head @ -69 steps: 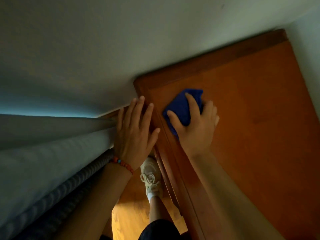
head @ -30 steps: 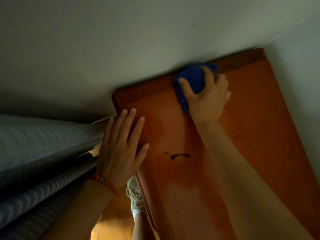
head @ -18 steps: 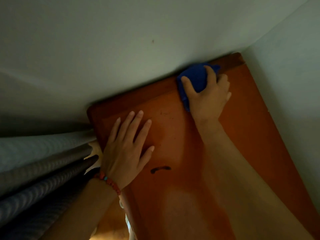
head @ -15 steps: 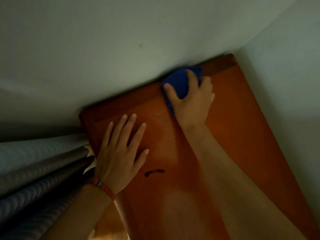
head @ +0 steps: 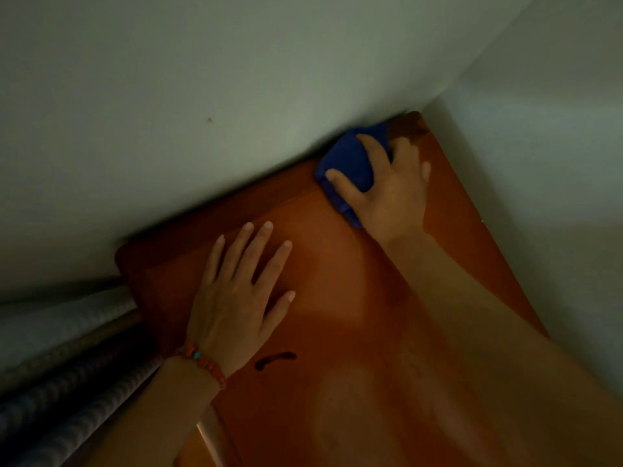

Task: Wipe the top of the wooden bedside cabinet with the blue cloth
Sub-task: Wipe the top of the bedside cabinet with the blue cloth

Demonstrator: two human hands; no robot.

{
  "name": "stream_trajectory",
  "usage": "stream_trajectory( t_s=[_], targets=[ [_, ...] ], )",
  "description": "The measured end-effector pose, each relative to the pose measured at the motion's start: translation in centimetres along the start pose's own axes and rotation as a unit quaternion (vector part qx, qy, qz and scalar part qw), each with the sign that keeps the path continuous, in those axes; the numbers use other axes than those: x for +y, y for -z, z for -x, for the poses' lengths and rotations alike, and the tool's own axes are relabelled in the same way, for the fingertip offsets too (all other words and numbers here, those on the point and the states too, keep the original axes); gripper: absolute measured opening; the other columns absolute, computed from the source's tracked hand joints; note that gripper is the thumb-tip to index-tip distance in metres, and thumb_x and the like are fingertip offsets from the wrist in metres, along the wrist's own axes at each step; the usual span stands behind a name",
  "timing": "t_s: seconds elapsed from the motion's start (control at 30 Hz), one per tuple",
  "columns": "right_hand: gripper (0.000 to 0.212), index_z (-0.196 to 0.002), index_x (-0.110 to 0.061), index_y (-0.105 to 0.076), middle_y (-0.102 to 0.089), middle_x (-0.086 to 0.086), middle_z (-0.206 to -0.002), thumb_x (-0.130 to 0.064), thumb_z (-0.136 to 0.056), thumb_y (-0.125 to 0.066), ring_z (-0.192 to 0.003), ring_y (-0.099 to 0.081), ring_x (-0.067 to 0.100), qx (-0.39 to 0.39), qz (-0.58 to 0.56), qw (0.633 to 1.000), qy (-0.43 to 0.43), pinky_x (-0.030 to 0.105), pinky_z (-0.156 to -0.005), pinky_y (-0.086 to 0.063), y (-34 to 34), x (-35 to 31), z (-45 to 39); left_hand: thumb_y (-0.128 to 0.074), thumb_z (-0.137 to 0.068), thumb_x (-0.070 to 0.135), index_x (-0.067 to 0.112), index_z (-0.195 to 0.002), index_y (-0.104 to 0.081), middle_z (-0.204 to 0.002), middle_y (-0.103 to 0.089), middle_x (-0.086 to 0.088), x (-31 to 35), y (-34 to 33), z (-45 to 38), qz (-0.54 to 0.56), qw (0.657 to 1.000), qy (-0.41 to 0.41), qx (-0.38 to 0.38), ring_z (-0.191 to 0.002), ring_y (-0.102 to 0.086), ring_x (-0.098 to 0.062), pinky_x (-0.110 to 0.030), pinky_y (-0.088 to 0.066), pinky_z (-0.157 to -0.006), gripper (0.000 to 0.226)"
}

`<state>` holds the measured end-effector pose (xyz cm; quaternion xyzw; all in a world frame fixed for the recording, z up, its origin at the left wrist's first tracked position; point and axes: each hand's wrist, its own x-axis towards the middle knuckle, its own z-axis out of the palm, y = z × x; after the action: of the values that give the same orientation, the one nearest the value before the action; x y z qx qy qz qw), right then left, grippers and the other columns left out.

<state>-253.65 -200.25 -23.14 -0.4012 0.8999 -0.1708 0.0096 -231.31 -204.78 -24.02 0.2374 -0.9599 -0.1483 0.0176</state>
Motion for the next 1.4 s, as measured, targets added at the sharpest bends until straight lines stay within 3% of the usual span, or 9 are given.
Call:
stream_trajectory(
  t_s=[0.17, 0.37, 0.53, 0.7, 0.8, 1.03, 1.13, 1.23, 1.4],
  targets=[
    [0.073, -0.133, -0.013, -0.043, -0.046, 0.022, -0.124, -0.063, -0.079, -0.047, -0.116, -0.041, 0.037, 0.043, -0.029, 0.985, -0.165, 0.044, -0.099, -0.028, 1.0, 3.1, -2.9, -0.036, -0.089, 0.043, 0.014, -0.136, -0.041, -0.144, -0.035, -0.017, 0.0, -0.1, -0.1, 0.000, 1.000, -0.001, 0.000, -0.134, -0.027, -0.032, -0.050, -0.018, -0.108, 0.055],
    [0.072, -0.132, -0.016, -0.045, -0.050, 0.019, -0.117, -0.065, -0.080, -0.039, -0.110, -0.043, 0.034, -0.019, 0.019, 0.999, -0.042, 0.041, -0.090, -0.027, 1.3, 2.2, 0.0, -0.035, -0.089, 0.043, 0.016, -0.138, -0.034, -0.144, -0.035, -0.017, 0.2, -0.2, 0.0, 0.005, 1.000, 0.002, -0.002, -0.134, -0.025, -0.032, -0.048, -0.014, -0.109, 0.055],
    [0.066, -0.136, -0.020, -0.039, -0.043, 0.018, -0.125, -0.058, -0.083, -0.050, -0.116, -0.039, 0.033, 0.002, -0.031, 0.984, -0.175, 0.041, -0.099, -0.027, 1.8, 2.5, -0.3, -0.034, -0.089, 0.044, 0.015, -0.137, -0.038, -0.144, -0.035, -0.017, -0.1, 0.3, -0.1, -0.004, 1.000, -0.007, -0.019, -0.133, -0.026, -0.032, -0.050, -0.019, -0.107, 0.056],
    [0.065, -0.135, -0.016, -0.041, -0.045, 0.018, -0.115, -0.054, -0.083, -0.054, -0.101, -0.043, 0.032, -0.035, -0.039, 0.991, -0.125, 0.039, -0.087, -0.034, 2.3, 0.0, 4.5, -0.046, -0.087, 0.039, 0.009, -0.134, -0.045, -0.141, -0.040, -0.021, 0.5, 0.9, -0.1, -0.011, 0.999, -0.002, -0.030, -0.130, -0.034, -0.037, -0.053, -0.022, -0.102, 0.056],
    [0.066, -0.137, -0.020, -0.037, -0.040, 0.018, -0.124, -0.052, -0.083, -0.055, -0.108, -0.041, 0.032, -0.067, -0.061, 0.986, -0.141, 0.043, -0.093, -0.037, 2.8, -0.7, 6.8, -0.065, -0.080, 0.031, 0.006, -0.131, -0.049, -0.138, -0.043, -0.023, 0.7, 1.4, 0.6, -0.014, 0.999, -0.004, -0.036, -0.126, -0.040, -0.039, -0.055, -0.027, -0.099, 0.059],
    [0.066, -0.138, -0.031, -0.031, -0.036, 0.011, -0.125, -0.052, -0.082, -0.058, -0.112, -0.036, 0.028, -0.150, -0.084, 0.969, -0.179, 0.041, -0.097, -0.034, 4.5, -2.8, 9.2, -0.067, -0.074, 0.035, 0.006, -0.125, -0.055, -0.130, -0.050, -0.023, 0.2, 2.7, 4.0, -0.026, 0.994, 0.007, -0.102, -0.118, -0.049, -0.041, -0.056, -0.034, -0.090, 0.060],
    [0.065, -0.138, -0.031, -0.031, -0.031, 0.009, -0.129, -0.049, -0.083, -0.059, -0.102, -0.044, 0.025, -0.188, -0.105, 0.959, -0.182, 0.034, -0.083, -0.044, 5.7, -3.6, 10.3, -0.073, -0.073, 0.033, 0.004, -0.121, -0.058, -0.124, -0.054, -0.026, 0.4, 3.7, 5.4, -0.023, 0.994, 0.018, -0.103, -0.111, -0.053, -0.043, -0.058, -0.036, -0.086, 0.057],
    [0.062, -0.138, -0.029, -0.030, -0.027, 0.007, -0.129, -0.043, -0.085, -0.059, -0.084, -0.042, 0.018, -0.230, -0.115, 0.950, -0.177, 0.028, -0.070, -0.042, 7.0, -4.7, 11.6, -0.060, -0.083, 0.041, 0.003, -0.120, -0.058, -0.121, -0.055, -0.027, 0.6, 5.3, 6.6, -0.016, 0.995, 0.026, -0.096, -0.109, -0.054, -0.044, -0.056, -0.034, -0.086, 0.053],
    [0.060, -0.138, -0.029, -0.030, -0.025, 0.008, -0.130, -0.037, -0.086, -0.060, -0.091, -0.049, 0.025, -0.280, -0.092, 0.943, -0.155, 0.031, -0.071, -0.046, 9.9, -6.3, 13.7, -0.037, -0.084, 0.043, 0.003, -0.120, -0.058, -0.121, -0.056, -0.026, 1.7, 8.3, 8.4, 0.001, 0.994, 0.054, -0.098, -0.109, -0.055, -0.042, -0.056, -0.039, -0.086, 0.058]
  ],
)
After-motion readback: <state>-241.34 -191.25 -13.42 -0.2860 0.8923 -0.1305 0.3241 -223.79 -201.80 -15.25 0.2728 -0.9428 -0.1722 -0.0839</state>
